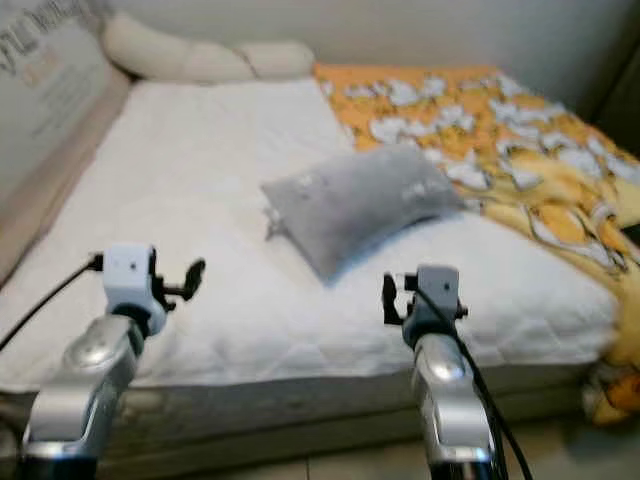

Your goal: Clean up the room

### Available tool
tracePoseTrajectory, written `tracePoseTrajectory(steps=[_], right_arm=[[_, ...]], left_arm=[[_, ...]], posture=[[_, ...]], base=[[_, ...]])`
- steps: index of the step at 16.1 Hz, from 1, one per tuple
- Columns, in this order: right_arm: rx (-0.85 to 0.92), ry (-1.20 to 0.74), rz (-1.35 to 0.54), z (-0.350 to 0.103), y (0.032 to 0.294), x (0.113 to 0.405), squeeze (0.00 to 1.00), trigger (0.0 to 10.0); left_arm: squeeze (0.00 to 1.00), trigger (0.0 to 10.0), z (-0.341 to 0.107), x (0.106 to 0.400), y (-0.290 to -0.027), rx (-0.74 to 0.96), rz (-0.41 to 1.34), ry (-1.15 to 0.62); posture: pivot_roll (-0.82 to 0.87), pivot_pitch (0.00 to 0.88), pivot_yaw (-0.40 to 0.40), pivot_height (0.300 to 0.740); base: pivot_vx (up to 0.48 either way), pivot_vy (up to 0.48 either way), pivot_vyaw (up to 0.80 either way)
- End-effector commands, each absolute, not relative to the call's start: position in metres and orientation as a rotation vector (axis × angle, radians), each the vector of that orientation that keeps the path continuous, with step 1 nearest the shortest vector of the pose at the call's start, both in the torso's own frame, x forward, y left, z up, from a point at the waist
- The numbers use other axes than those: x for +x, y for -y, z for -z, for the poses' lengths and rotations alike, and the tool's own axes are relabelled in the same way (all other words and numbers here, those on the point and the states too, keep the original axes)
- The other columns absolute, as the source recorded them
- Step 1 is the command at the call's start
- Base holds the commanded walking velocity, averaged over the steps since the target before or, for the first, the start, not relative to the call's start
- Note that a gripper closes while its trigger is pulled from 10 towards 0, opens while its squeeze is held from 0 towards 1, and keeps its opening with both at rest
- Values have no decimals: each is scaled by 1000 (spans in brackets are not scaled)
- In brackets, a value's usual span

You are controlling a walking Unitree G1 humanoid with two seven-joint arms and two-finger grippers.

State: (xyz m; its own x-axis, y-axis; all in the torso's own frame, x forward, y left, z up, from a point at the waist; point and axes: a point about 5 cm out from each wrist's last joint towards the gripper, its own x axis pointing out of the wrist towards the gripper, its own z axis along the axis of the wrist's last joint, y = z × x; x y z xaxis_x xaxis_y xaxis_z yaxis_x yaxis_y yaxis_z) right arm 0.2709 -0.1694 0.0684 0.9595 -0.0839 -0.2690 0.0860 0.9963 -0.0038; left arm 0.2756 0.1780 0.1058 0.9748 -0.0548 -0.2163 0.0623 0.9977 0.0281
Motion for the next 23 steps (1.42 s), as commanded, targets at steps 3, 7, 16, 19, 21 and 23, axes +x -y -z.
tracePoseTrajectory(steps=[3, 7, 16, 19, 21, 23], right_arm=[[17, -259, 66, -73, 162, 275, 0, 10000], [12, -260, 64, -73, 161, 275, 0, 10000], [-42, -264, 25, -73, 157, 277, 0, 10000], [-1, -261, 51, -73, 160, 276, 0, 10000], [-4, -263, 46, -73, 160, 276, 0, 10000], [1, -257, 41, -73, 158, 276, 0, 10000]], left_arm=[[0, 10000, -107, 276, -186, 42, 33, -218], [0, 10000, -107, 277, -186, 41, 31, -220], [0, 10000, -107, 280, -186, 43, 32, -222], [0, 10000, -107, 280, -186, 43, 32, -222], [0, 10000, -107, 280, -186, 45, 32, -223], [0, 10000, -107, 280, -187, 49, 30, -225]], posture=[[42, 0, -35, 740], [43, 0, -37, 740], [42, 0, -36, 740], [42, 0, -36, 740], [42, 0, -36, 740], [42, 0, -36, 740]], base=[[324, 0, 0], [325, 0, 0], [323, 0, 335], [311, 0, 204], [293, 0, 0], [0, 0, 0]])
